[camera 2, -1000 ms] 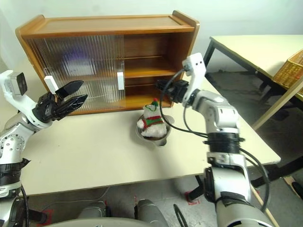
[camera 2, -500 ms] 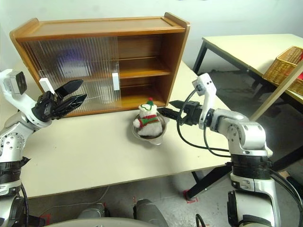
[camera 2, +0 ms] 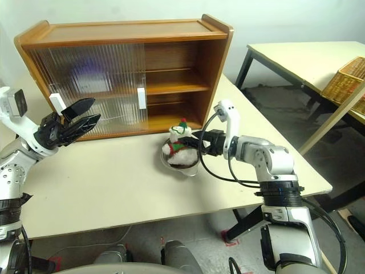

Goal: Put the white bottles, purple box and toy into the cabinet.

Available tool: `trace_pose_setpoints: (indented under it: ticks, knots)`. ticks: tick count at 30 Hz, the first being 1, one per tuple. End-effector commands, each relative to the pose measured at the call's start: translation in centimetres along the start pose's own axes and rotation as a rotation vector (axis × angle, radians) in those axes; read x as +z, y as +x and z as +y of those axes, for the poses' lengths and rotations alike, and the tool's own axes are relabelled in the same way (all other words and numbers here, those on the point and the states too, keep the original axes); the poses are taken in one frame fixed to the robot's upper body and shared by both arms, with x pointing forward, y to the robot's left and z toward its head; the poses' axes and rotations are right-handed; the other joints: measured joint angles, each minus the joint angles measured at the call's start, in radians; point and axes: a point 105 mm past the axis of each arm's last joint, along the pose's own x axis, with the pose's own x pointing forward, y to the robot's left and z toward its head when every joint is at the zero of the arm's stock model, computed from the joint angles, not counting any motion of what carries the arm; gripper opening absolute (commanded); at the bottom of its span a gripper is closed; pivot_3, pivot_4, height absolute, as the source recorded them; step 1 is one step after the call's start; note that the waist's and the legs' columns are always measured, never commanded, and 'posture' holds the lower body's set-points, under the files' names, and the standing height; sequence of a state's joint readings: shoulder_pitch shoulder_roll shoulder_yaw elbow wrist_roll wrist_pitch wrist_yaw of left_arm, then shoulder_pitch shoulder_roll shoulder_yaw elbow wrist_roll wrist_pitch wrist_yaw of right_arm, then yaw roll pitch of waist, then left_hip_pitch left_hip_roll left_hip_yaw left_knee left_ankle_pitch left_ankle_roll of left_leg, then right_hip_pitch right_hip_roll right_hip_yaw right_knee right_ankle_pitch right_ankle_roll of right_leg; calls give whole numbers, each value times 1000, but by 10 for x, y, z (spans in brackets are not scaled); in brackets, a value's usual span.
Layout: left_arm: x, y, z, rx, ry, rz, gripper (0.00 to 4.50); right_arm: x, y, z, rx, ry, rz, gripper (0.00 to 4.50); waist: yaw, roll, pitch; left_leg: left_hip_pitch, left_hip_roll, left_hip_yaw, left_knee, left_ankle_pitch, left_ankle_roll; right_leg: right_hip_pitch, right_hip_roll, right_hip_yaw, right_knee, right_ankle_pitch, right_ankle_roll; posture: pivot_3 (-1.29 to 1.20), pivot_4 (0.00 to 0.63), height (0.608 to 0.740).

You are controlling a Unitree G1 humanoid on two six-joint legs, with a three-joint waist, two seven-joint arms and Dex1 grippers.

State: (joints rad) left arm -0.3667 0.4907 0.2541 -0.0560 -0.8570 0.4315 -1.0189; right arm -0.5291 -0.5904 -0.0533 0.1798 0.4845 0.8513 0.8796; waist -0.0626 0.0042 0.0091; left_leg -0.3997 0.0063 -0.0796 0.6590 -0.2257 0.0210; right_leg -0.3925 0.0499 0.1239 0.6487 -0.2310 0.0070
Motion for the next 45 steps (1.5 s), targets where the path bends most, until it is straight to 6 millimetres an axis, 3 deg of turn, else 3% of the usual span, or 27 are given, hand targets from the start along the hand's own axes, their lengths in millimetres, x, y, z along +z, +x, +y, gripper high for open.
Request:
trace_pose_setpoints:
  ticks: [1,18,21,28,32,39,45]
  knots:
    - [4,-2,-2,7,26,6,4500,-3,5,-4,-10,-14,16,4476,6,0,0,0,0,0,0,0,0,0,0,0,0,0,0,-37,0,740]
    - [8,-5,-6,27,43,-1,4500,-13,17,-15,-24,-20,29,4476,30,0,0,0,0,-1,-1,-1,-1,-1,0,0,0,0,-2,-3,6,740]
    - [9,-5,-5,30,46,-1,4500,-7,19,-17,-32,-23,8,3879,32,0,0,0,0,-1,-1,-1,-1,-1,0,0,0,0,-2,-2,6,740]
    - [8,-4,-5,27,45,0,4500,0,18,-22,-51,-47,-16,1226,36,0,0,0,0,-1,-1,-2,-3,-1,0,0,0,-1,-3,-14,0,740]
    - [7,-3,-4,21,41,2,4500,10,13,-22,-54,-64,-38,206,36,0,0,0,0,-1,-1,-2,-3,-1,0,0,0,-1,-4,-20,0,740]
    - [3,1,-3,4,30,6,4500,37,-3,-14,-29,-81,-100,141,33,0,0,-1,0,0,-1,-2,-3,-2,0,0,0,-1,-4,-50,0,740]
    - [0,5,-1,-14,21,5,4500,77,-22,2,41,-105,-183,141,30,0,0,-2,0,0,-1,-2,-3,-3,0,0,0,-1,-4,-75,0,740]
